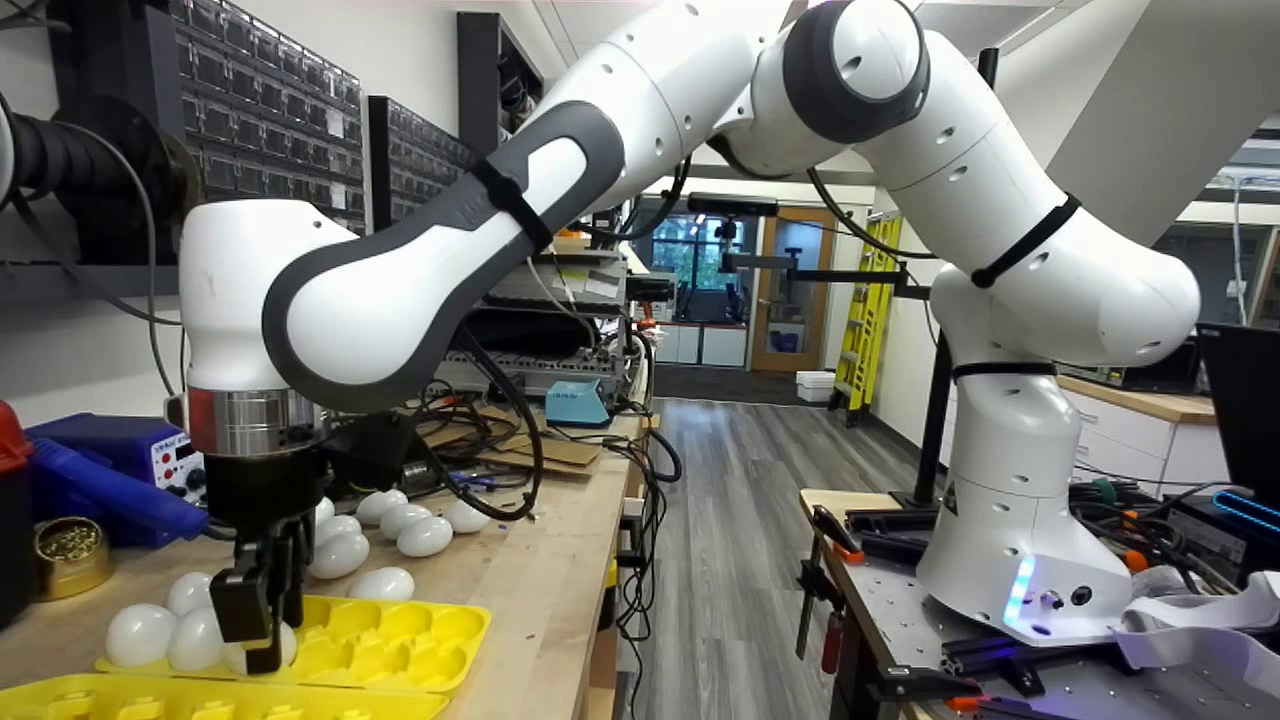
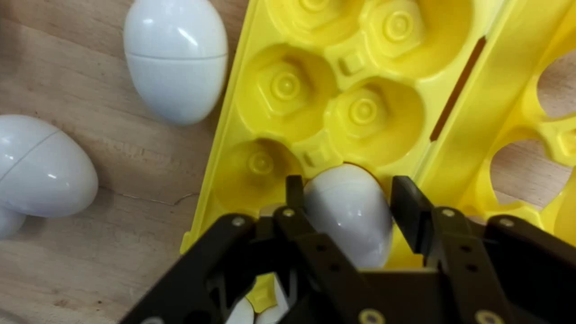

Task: Take one egg from the carton and put it on the table

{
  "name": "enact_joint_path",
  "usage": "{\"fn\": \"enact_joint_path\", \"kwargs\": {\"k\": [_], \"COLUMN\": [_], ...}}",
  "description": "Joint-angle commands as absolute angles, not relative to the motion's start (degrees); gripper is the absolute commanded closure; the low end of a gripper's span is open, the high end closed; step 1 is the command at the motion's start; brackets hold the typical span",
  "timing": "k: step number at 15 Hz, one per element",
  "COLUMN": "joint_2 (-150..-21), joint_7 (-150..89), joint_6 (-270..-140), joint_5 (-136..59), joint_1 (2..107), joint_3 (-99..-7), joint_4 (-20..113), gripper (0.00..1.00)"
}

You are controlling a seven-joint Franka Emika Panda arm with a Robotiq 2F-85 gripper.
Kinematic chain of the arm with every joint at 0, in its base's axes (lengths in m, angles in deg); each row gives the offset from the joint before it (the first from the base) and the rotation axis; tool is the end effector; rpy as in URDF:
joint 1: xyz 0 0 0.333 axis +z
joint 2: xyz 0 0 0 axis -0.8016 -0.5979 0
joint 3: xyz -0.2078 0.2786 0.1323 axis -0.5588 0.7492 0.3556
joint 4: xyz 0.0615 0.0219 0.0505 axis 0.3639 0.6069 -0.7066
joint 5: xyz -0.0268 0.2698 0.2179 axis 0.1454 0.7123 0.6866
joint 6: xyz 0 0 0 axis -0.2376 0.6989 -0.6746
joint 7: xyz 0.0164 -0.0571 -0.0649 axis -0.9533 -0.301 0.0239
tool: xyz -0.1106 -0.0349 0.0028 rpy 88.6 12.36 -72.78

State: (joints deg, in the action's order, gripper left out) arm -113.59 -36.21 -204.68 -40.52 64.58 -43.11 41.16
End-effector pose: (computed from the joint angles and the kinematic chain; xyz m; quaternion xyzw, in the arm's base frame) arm 0.6940 0.1965 0.2698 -0.9845 -0.1729 -0.0271 0.0079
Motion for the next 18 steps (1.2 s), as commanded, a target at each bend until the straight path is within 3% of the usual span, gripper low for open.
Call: {"fn": "enact_joint_path", "kwargs": {"k": [1, 2, 3, 4, 7, 18], "joint_2": [-114.0, -113.8, -113.7, -113.6, -113.3, -106.9], "joint_7": [-36.7, -36.7, -36.5, -36.5, -36.6, -36.0], "joint_6": [-204.3, -204.4, -204.4, -204.6, -204.6, -205.7], "joint_5": [-39.2, -39.2, -39.2, -39.2, -39.0, -38.1], "joint_1": [64.4, 64.4, 64.5, 64.5, 64.1, 62.6], "joint_3": [-42.3, -42.2, -42.3, -42.2, -42.2, -43.0], "joint_4": [39.8, 39.8, 39.8, 40.0, 40.1, 45.8], "gripper": [0.15, 0.42, 0.56, 0.57, 0.77, 0.77]}}
